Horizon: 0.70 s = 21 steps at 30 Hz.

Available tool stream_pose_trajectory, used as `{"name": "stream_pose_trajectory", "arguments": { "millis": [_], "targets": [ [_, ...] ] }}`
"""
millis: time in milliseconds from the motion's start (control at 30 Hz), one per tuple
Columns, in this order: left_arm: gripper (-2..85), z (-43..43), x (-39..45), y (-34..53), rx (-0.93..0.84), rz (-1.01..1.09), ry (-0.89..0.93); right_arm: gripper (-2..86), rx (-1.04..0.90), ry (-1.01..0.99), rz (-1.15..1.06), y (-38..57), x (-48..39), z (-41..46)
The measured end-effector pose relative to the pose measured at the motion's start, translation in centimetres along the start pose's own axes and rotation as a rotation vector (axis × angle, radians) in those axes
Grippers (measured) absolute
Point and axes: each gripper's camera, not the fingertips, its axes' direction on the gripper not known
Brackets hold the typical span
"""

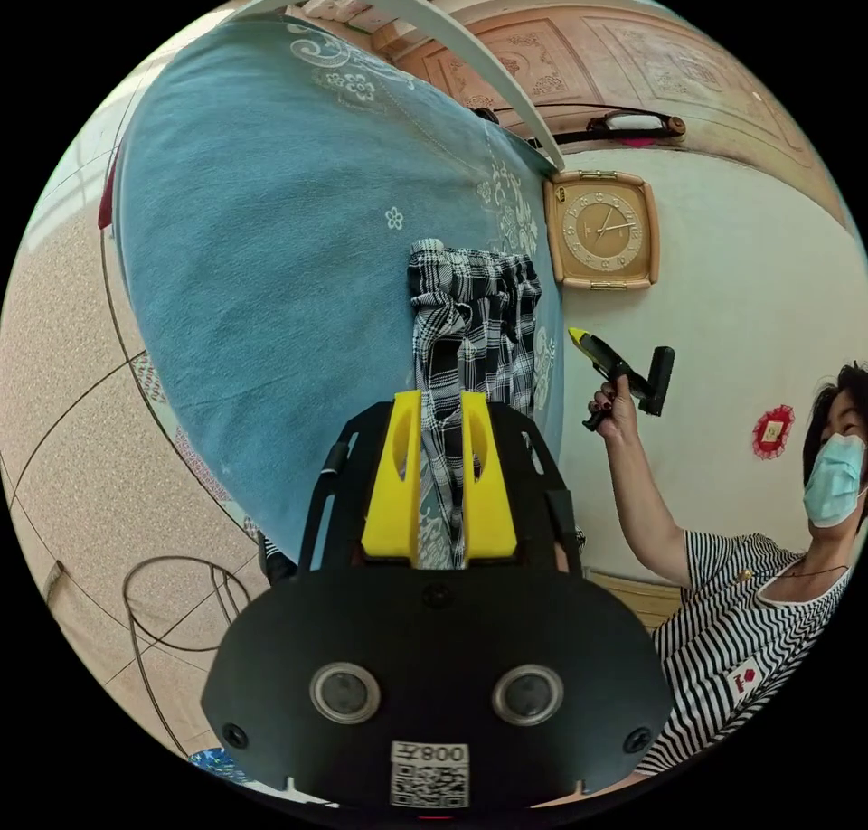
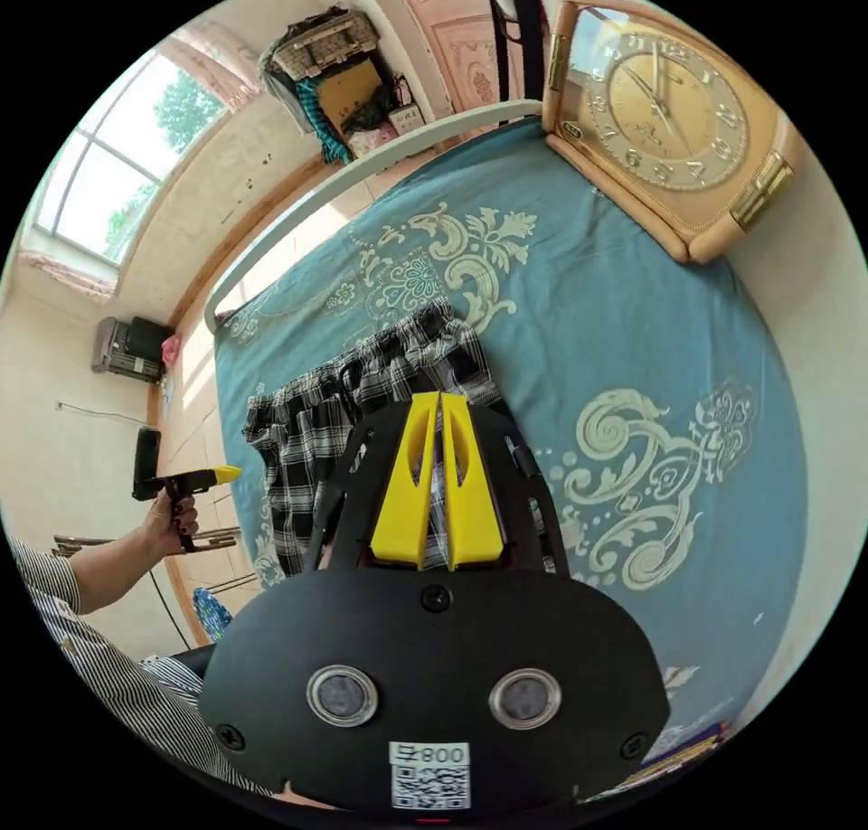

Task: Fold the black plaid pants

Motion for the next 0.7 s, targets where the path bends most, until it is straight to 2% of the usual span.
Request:
{"name": "stream_pose_trajectory", "arguments": {
  "millis": [100, 233, 433, 500, 633, 700],
  "targets": [
    [6.9, 0.7, 0.5, -0.7, -0.028, 0.005, -0.031, 1.4, 0.004, -0.200, 0.178, 9.2, 3.6, 1.1],
    [6.2, 1.9, 1.1, -2.5, -0.081, 0.001, -0.090, 2.1, -0.045, -0.343, 0.419, 21.1, 5.9, 3.6],
    [2.3, 2.2, 1.5, -3.3, -0.091, -0.052, -0.062, 5.3, -0.091, -0.543, 1.007, 40.5, 8.1, 9.1],
    [1.5, 2.2, 1.8, -3.5, -0.114, -0.055, -0.064, 6.1, -0.069, -0.596, 1.207, 46.4, 8.3, 11.6],
    [0.6, 1.8, 3.5, -3.8, -0.147, -0.042, -0.116, 7.6, 0.007, -0.648, 1.448, 52.8, 8.8, 15.4],
    [0.5, 1.5, 4.4, -3.8, -0.141, -0.035, -0.118, 7.9, 0.108, -0.672, 1.560, 55.5, 9.4, 17.6]
  ]
}}
